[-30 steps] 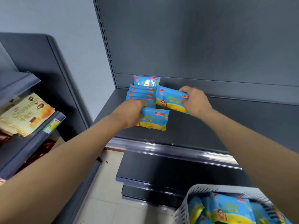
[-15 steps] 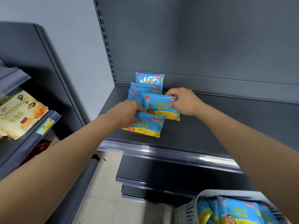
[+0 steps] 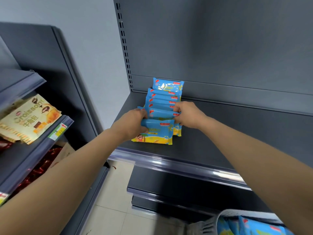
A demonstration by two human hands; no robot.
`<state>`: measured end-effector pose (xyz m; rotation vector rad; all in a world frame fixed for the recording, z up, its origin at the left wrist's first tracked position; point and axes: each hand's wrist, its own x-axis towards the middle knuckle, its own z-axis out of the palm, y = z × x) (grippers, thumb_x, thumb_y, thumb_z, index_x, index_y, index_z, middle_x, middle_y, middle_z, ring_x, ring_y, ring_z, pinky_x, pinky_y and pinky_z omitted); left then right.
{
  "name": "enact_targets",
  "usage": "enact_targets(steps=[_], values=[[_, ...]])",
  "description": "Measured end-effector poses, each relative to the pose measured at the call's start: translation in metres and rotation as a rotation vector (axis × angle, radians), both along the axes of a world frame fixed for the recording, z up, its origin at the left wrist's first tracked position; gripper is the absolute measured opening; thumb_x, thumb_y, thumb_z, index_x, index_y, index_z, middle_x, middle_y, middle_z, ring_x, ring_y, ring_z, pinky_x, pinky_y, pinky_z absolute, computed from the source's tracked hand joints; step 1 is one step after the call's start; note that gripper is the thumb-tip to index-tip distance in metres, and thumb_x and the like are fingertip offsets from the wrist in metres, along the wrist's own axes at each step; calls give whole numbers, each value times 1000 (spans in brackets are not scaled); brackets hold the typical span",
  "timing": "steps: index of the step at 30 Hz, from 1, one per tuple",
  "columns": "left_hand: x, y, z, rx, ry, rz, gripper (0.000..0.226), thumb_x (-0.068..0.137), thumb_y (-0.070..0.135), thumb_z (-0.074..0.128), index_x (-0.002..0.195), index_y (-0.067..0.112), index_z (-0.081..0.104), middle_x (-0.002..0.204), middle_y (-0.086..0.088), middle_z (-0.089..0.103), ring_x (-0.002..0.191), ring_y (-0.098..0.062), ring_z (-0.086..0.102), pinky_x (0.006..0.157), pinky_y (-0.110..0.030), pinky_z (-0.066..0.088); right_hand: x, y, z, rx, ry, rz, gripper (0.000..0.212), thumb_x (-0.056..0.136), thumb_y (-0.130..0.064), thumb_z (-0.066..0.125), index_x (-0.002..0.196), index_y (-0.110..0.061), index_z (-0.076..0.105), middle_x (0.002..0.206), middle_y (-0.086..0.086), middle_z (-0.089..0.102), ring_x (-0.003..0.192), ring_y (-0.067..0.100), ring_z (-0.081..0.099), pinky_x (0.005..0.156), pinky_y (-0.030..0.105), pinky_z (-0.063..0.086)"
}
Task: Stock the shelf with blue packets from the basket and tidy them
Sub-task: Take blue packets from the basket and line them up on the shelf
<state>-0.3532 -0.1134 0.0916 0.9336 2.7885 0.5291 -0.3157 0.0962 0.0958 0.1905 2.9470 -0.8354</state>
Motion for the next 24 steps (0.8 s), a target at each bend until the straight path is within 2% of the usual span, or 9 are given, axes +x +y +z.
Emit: enact_targets(steps=[4,6,8,10,12,17,19,24], values=[[-13,10,-6,16,57,38,30,78,20,71,95,16,47,107,-5,54,88,-17,48,74,-27,38,-8,6,-3,7,63,-50,16,78,-8,67,86,-7,53,102,13,58,90,31,60,75,44,55],[-20,16,-10,12,96,52,34,79,20,69,105,11,50,112,-9,52,100,-23,48,81,-31,41,-10,11,-5,-7,77,-75,21,78,-10,68,96,-8,57,107,10,58,91,27,59,72,36,53],[-25,20,-13,-4,119,50,41,80,22,67,115,10,49,116,-9,50,110,-24,43,89,-34,40,-8,17,-7,-42,66,-73,35,80,-8,68,112,-12,57,117,6,55,96,21,56,75,31,50],[-29,23,-16,-2,138,45,48,79,23,68,121,12,47,118,-8,47,114,-24,38,93,-34,38,-4,21,-6,-27,89,-58,46,81,-4,65,124,-15,52,123,6,53,102,20,53,80,28,47],[-30,25,-18,-7,157,33,54,77,26,70,123,13,45,119,-7,45,114,-23,34,95,-33,37,0,21,-4,1,137,-68,49,83,-4,62,129,-15,49,126,8,52,108,21,51,85,28,45],[-23,29,-24,-62,209,10,70,72,36,74,128,15,38,124,-6,40,115,-23,32,96,-38,40,14,20,5,124,240,-103,42,88,-10,55,130,-13,49,128,7,52,118,20,47,93,32,43],[-20,27,-25,-60,236,11,76,71,36,75,131,14,34,126,-8,39,117,-25,32,97,-40,41,21,20,9,148,275,-105,42,89,-10,54,130,-12,49,130,6,52,122,20,44,95,32,42],[-5,20,-23,-82,172,20,78,74,30,74,135,12,29,133,-10,33,119,-28,34,97,-42,43,43,15,19,203,299,-70,41,89,-11,52,130,-11,49,132,6,51,125,22,39,98,33,38]])
